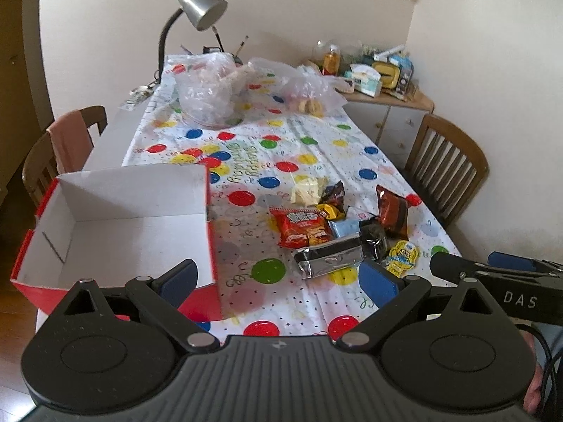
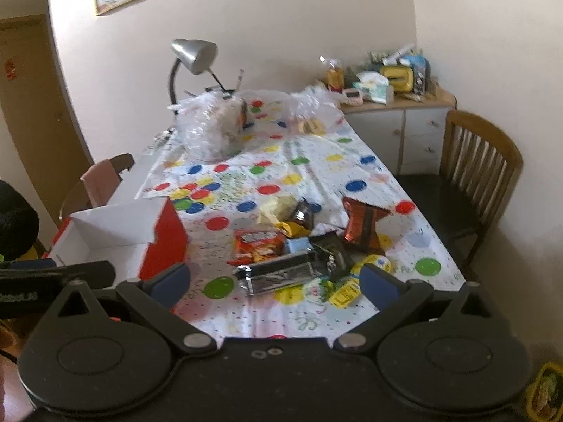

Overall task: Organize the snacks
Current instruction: 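Reach the left tool to the silver foil bar while the right tool reaches the yellow Minion snack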

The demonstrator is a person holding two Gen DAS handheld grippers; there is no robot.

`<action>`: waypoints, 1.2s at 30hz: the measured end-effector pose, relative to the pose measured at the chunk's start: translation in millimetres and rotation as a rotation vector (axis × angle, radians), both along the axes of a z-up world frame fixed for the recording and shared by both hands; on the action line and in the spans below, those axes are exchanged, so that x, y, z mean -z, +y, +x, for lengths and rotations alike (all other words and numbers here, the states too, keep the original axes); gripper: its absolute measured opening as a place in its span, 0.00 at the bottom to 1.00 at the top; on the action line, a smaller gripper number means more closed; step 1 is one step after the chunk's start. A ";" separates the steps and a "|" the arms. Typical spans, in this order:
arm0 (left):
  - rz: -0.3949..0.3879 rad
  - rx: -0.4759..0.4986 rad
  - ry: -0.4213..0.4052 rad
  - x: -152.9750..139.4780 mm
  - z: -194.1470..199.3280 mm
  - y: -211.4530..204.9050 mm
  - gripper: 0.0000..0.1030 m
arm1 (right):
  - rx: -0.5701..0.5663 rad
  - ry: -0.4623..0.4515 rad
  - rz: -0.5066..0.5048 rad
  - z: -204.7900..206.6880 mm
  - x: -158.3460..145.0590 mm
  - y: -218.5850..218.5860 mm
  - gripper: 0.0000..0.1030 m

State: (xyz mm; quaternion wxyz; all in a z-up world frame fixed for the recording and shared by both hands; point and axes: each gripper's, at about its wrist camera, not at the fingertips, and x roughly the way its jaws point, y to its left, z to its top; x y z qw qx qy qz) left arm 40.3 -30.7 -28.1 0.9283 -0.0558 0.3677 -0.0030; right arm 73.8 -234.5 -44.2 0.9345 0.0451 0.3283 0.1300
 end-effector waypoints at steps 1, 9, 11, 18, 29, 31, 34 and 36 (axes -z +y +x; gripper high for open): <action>0.004 0.005 0.007 1.7 4.6 -3.3 0.96 | 0.007 0.013 0.008 5.5 4.4 -4.7 0.98; 0.035 0.082 0.039 18.8 40.4 -28.6 0.96 | 0.014 0.087 0.014 38.4 36.5 -35.6 0.93; 0.067 0.149 0.032 23.0 48.4 -38.0 0.95 | 0.018 0.099 0.013 49.1 44.5 -44.1 0.90; 0.201 0.343 0.036 50.9 80.7 -71.0 0.95 | 0.041 0.178 0.019 88.7 78.1 -68.5 0.79; 0.414 0.517 0.091 102.1 124.6 -105.7 0.89 | 0.025 0.270 -0.033 135.7 124.7 -69.5 0.72; 0.460 0.546 0.095 110.9 131.3 -111.7 0.88 | 0.018 0.273 -0.052 144.5 130.6 -66.8 0.72; 0.523 0.592 0.103 122.0 139.7 -121.0 0.79 | 0.017 0.288 -0.077 157.2 139.0 -63.6 0.70; 0.568 0.612 0.101 129.8 145.4 -126.9 0.79 | 0.013 0.299 -0.086 162.0 143.4 -61.6 0.70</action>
